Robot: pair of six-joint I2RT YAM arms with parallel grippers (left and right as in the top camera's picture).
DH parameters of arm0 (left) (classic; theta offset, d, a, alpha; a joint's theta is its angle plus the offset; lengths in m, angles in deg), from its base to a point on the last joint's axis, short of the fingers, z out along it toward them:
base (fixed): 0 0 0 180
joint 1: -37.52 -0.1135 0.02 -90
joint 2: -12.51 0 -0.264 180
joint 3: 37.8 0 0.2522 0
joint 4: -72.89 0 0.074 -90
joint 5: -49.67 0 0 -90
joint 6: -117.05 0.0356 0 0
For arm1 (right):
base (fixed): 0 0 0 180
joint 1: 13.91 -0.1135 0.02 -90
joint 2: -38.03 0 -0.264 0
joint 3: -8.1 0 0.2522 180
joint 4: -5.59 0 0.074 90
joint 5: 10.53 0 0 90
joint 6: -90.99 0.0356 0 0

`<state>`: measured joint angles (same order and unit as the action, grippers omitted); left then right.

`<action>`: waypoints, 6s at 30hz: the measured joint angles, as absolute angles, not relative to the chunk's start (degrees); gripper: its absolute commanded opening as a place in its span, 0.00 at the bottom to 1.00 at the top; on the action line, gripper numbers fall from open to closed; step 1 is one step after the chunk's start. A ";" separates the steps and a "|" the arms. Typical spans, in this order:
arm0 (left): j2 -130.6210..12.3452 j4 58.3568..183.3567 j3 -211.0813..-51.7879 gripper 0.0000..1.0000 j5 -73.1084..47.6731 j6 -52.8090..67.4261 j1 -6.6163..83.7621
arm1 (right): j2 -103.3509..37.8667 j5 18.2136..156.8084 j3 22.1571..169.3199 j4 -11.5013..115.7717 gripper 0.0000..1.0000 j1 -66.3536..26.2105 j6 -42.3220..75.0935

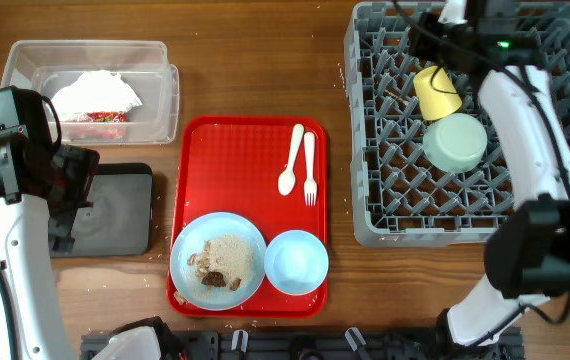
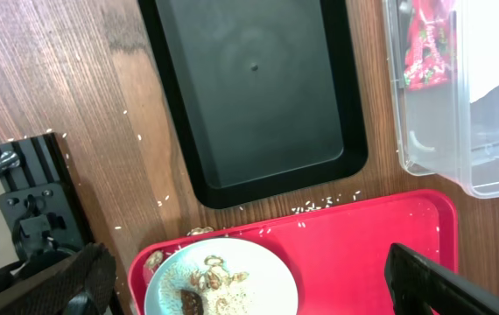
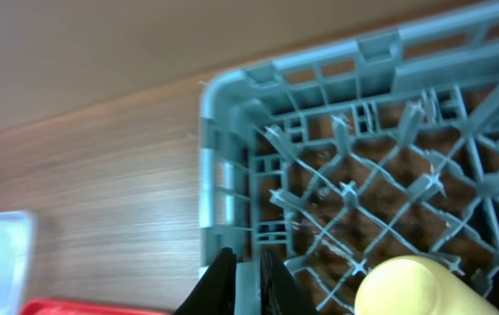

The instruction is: Sort waste into correct bins and load items into the dishwasher rack

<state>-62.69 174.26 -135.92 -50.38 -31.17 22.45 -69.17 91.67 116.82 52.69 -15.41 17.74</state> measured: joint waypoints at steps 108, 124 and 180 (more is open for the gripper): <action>-62.69 174.26 -135.92 1.00 -50.40 -31.17 22.45 | -65.23 96.66 115.42 81.65 0.49 -17.79 -1.27; -62.69 174.26 -135.92 1.00 -50.38 -31.19 22.45 | -68.14 84.48 107.03 75.47 0.50 -31.01 -0.90; -62.69 174.29 -135.92 1.00 -50.38 -31.17 22.45 | -76.42 67.06 105.43 39.78 0.11 -31.27 29.94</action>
<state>-62.69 174.29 -135.92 -50.38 -31.17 22.45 -76.42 67.06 105.43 39.78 -31.27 29.94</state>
